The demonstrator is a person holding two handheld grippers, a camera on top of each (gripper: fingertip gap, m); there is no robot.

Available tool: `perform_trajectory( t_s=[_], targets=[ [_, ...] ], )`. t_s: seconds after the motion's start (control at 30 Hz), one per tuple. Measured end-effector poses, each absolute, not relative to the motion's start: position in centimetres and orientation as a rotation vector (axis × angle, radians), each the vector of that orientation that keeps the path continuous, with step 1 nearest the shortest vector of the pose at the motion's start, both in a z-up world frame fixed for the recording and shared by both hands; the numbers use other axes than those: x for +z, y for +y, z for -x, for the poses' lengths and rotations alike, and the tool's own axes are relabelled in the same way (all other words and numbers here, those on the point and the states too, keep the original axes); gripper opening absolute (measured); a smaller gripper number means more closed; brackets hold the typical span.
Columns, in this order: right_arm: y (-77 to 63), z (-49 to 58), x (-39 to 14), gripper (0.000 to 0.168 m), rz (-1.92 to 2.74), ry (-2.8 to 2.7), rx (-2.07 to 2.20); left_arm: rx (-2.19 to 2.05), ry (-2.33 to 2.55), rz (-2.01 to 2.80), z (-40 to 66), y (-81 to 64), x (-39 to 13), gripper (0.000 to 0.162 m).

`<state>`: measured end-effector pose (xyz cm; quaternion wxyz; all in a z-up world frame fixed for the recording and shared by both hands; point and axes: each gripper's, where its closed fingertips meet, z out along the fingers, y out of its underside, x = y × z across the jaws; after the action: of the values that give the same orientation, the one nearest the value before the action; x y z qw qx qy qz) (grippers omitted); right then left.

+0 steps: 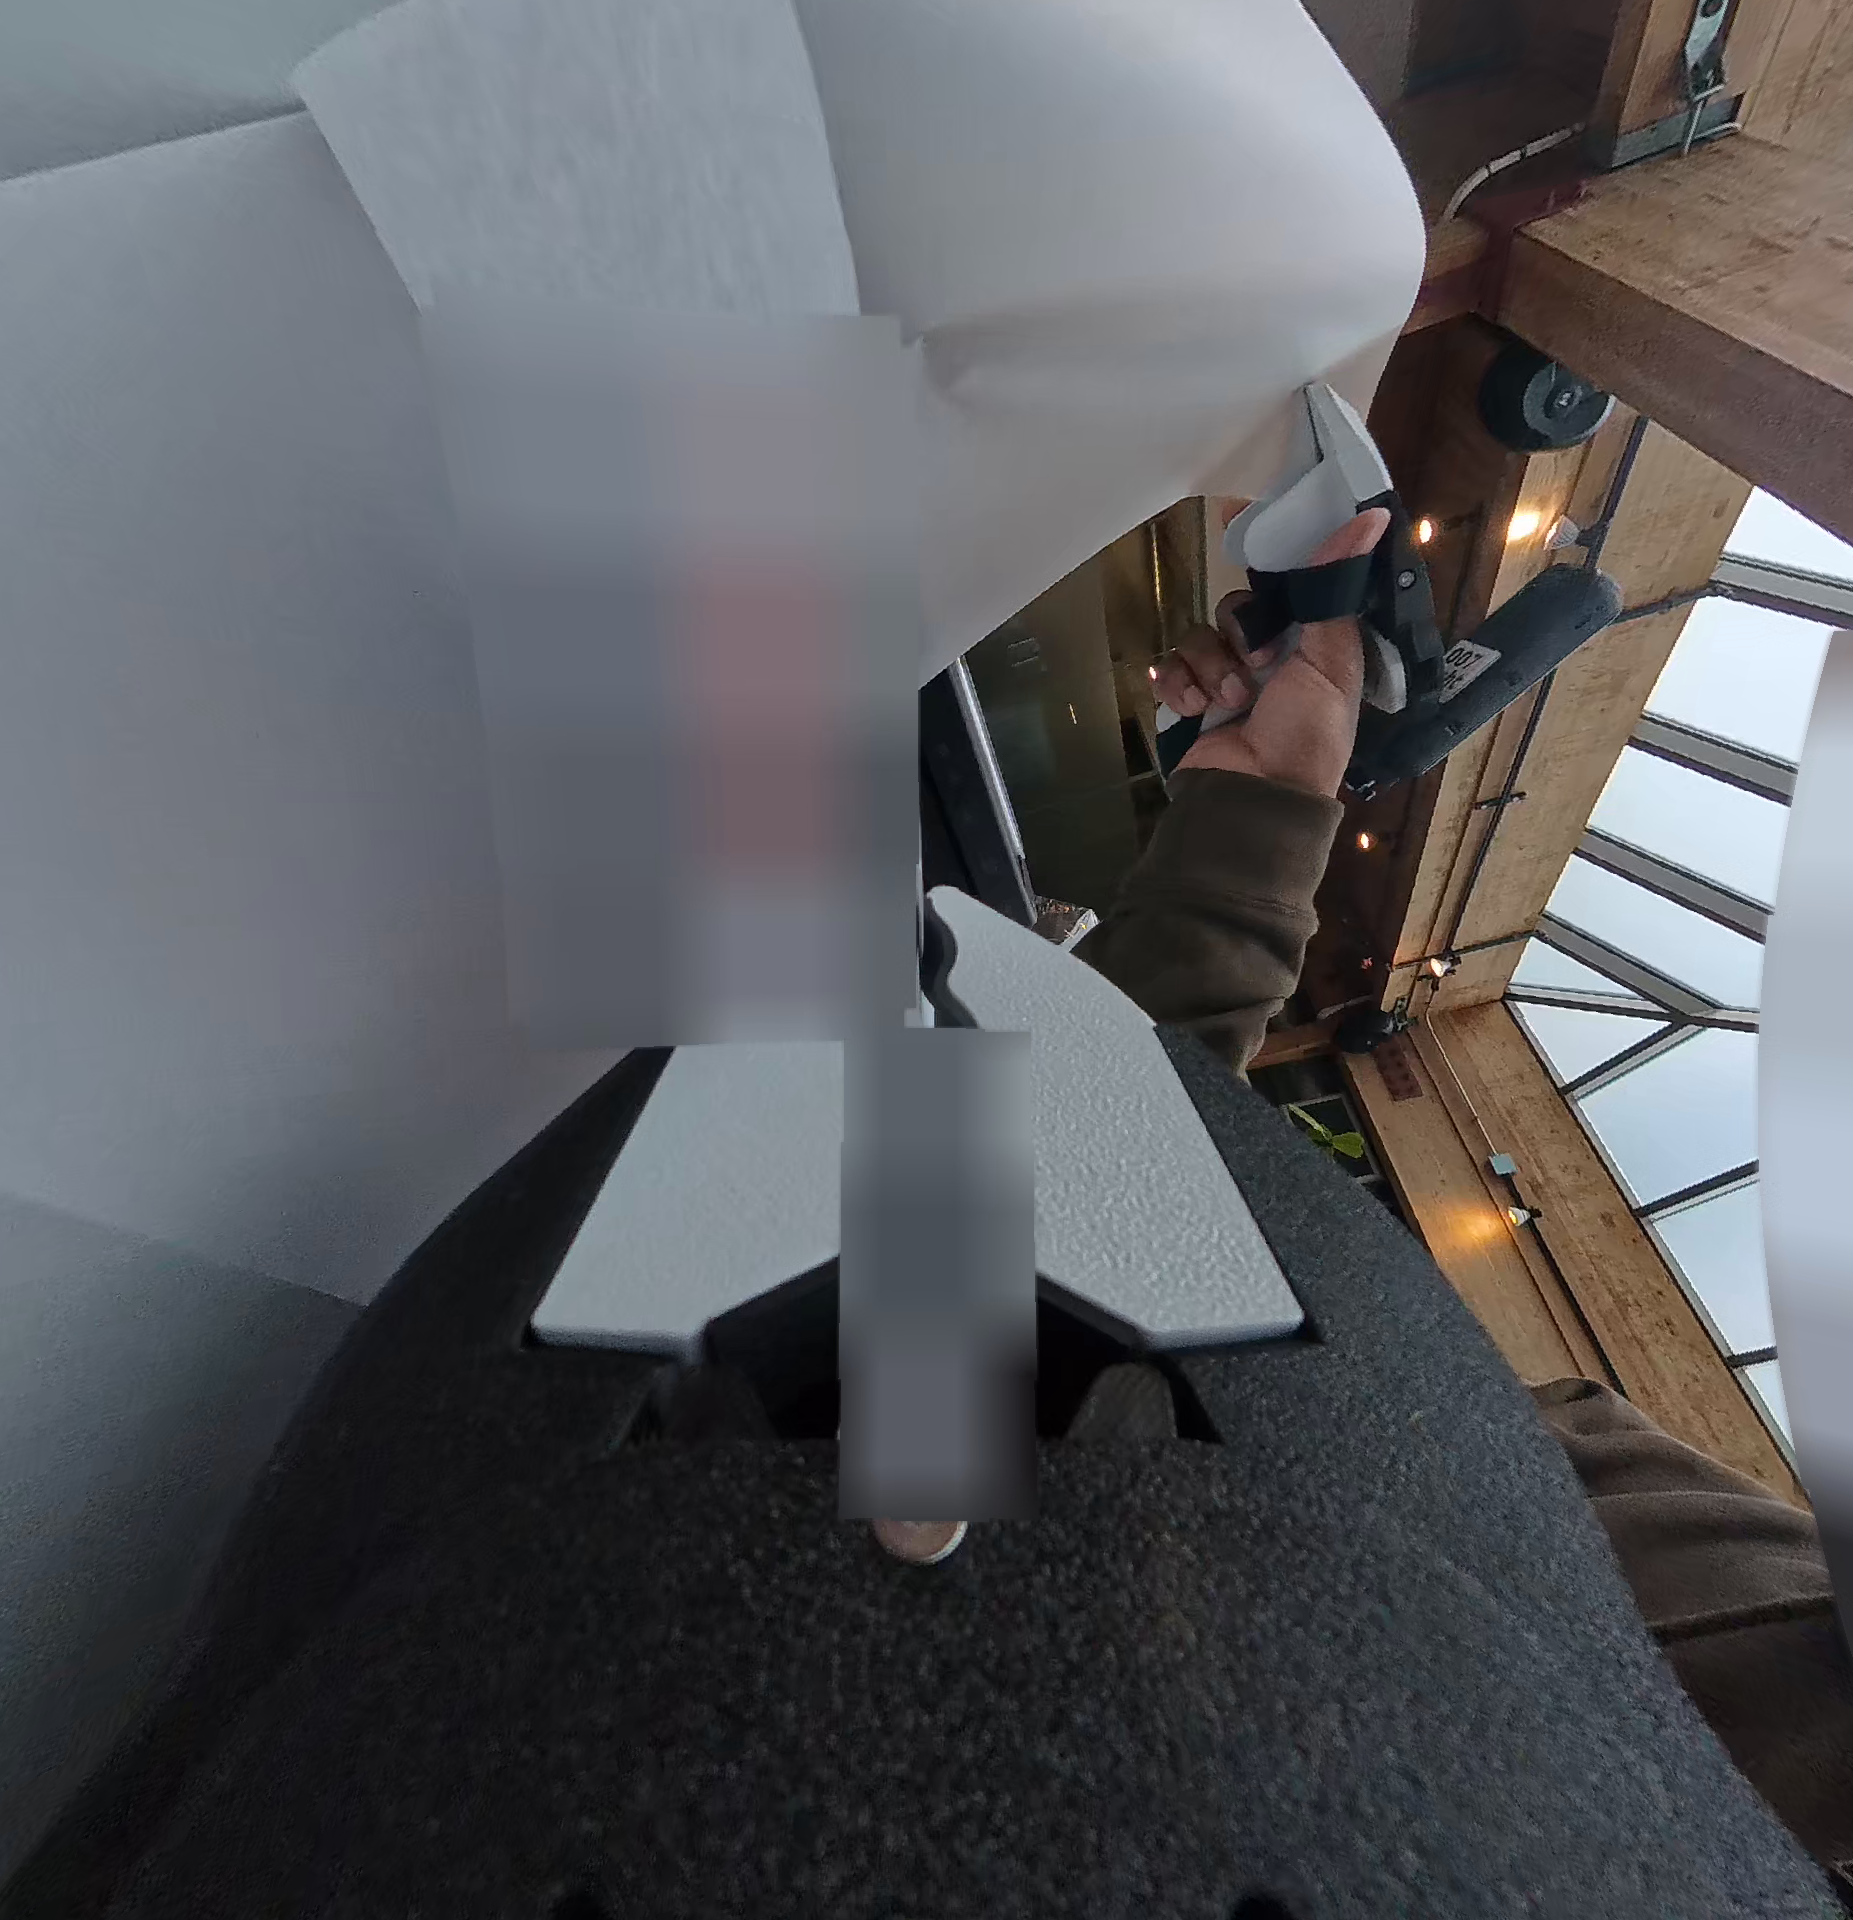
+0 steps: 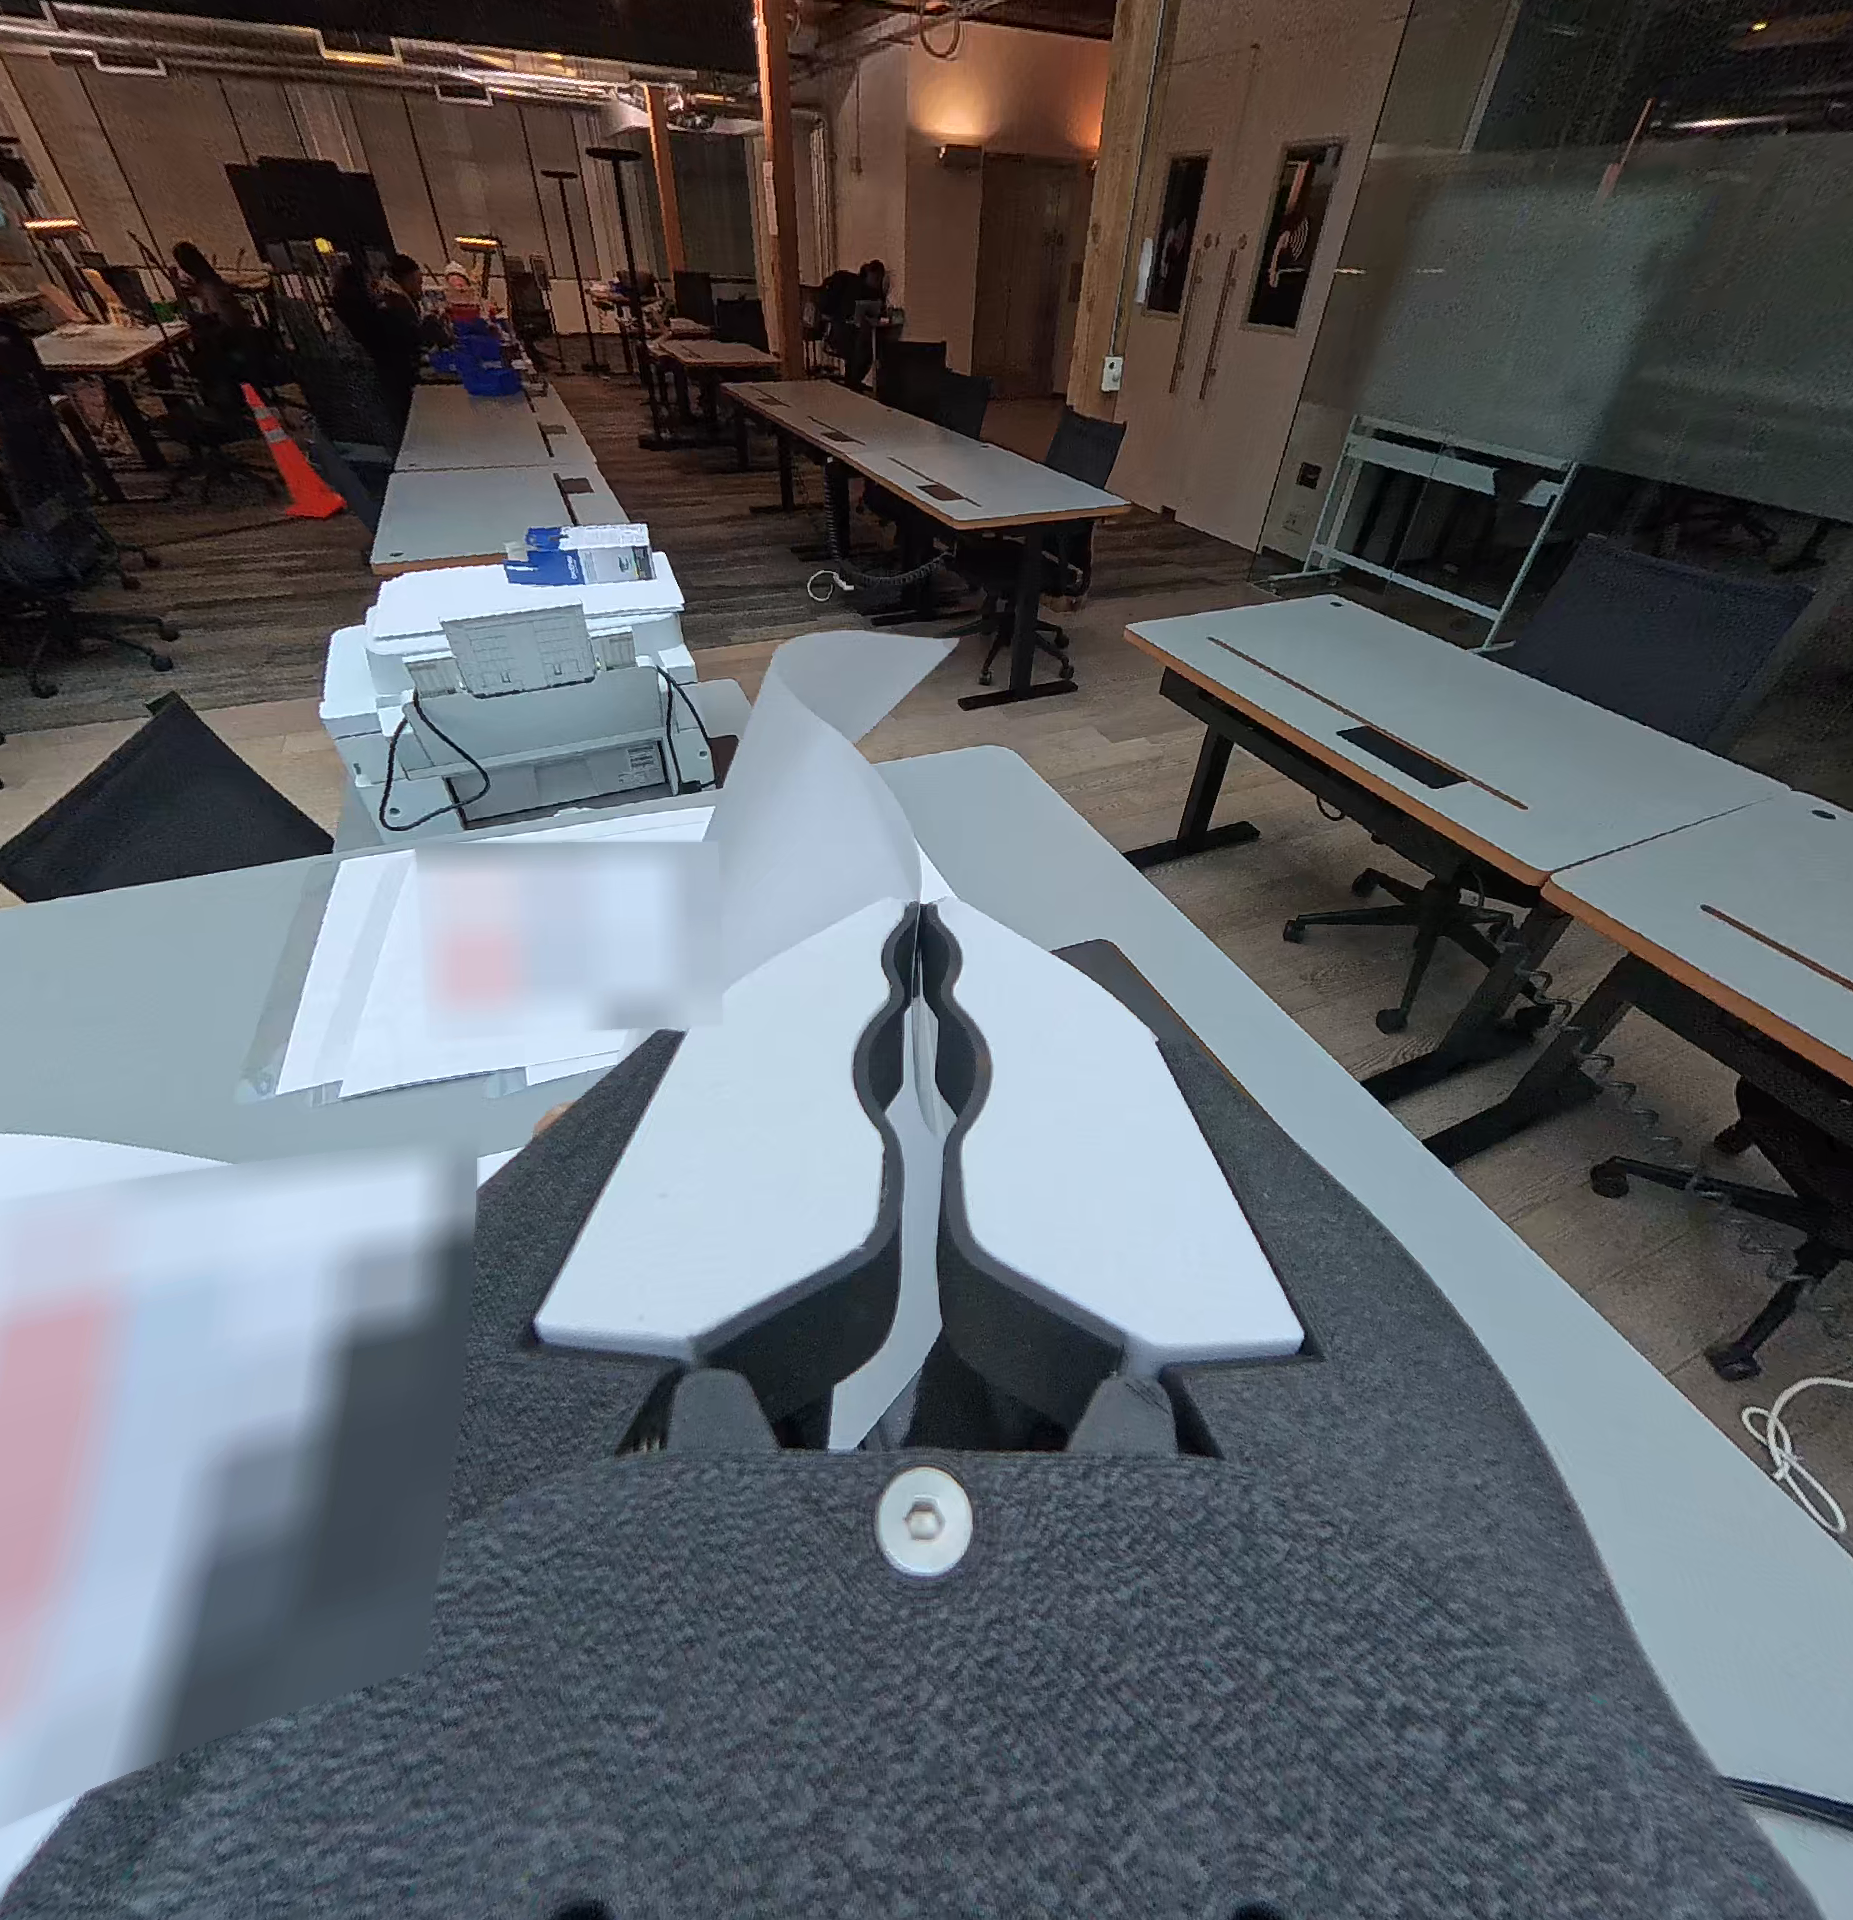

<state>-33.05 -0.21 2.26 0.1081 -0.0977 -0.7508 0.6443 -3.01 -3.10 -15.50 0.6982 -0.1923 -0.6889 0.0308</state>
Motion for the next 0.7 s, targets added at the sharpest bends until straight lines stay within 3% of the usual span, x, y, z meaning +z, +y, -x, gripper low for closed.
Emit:
perform_trajectory(
  t_s=[0.03, 0.7],
  targets=[
    [-0.2, 33.1, 2.3, 0.000, 0.288, -2.208, 1.896, 0.063, -1.536, 0.425, 3.0, -3.0, -15.6, 0.000],
    [-0.5, 32.8, 2.2, 0.000, 0.280, -2.214, 1.891, -0.001, -1.573, 0.439, 2.5, -2.3, -17.0, 0.000]
  ],
)
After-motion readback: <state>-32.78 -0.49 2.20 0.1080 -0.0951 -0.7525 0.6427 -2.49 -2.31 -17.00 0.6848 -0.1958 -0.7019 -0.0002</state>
